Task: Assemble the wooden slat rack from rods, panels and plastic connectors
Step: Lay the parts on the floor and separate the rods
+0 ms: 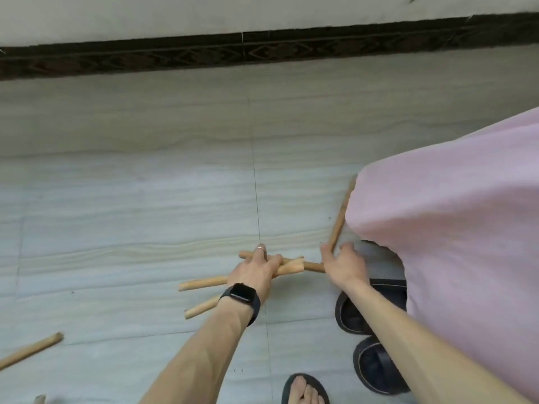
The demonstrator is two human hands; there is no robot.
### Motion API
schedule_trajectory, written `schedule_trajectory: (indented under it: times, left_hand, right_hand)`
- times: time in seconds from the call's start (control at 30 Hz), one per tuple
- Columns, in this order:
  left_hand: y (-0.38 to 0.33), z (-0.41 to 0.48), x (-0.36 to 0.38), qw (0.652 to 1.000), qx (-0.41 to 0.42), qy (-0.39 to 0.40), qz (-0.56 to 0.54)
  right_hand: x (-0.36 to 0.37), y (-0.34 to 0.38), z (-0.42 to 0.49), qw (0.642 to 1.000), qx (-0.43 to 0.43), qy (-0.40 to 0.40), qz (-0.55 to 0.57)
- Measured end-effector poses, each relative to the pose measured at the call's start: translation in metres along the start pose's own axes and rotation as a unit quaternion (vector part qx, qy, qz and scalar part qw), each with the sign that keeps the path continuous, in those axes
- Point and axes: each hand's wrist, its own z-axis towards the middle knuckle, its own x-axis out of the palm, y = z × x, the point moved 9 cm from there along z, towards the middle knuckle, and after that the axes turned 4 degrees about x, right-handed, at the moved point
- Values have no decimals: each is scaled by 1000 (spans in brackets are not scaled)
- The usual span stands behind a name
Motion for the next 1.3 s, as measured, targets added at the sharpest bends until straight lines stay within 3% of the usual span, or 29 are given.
schedule_trajectory:
  times: [0.27, 0.33, 0.43, 0.5, 0.6, 0.7, 0.77, 0.87, 1.0, 1.13, 1.2, 1.3]
  left_hand:
    - [32, 40, 49, 988, 0, 0, 154]
    - [57, 16, 61, 993, -37, 35, 106]
    - [108, -45, 66, 981, -150, 42, -112]
    - [136, -98, 62, 920, -238, -2, -313]
    - [152, -172, 58, 759, -299, -52, -577]
    - [158, -231, 57, 620, -286, -61, -728]
    - [170, -269, 55, 572, -266, -73, -772]
    - [201, -326, 65, 514, -261, -105, -810]
    - [262, -407, 92, 498, -246, -140, -819]
    - [325, -498, 129, 449, -227, -191, -843]
    - [357, -542, 154, 438, -242, -208, -840]
    - [401, -585, 192, 424, -269, -208, -839]
  right_hand:
    - [45, -3, 37, 998, 27, 6, -57]
    - [46, -1, 20, 999, -10, 31, -41]
    - [52, 6, -33, 992, -55, 108, -39]
    - [71, 14, -85, 979, -81, 182, -47]
    - [102, 44, -175, 958, -122, 256, -42]
    - [132, 82, -262, 937, -174, 298, -56]
    - [155, 107, -317, 923, -197, 326, -55]
    - [194, 136, -389, 909, -212, 356, -48]
    - [254, 162, -473, 890, -227, 391, -66]
    - [316, 179, -546, 858, -247, 412, -182]
    - [341, 191, -562, 841, -276, 369, -284]
    - [369, 225, -547, 807, -335, 240, -423]
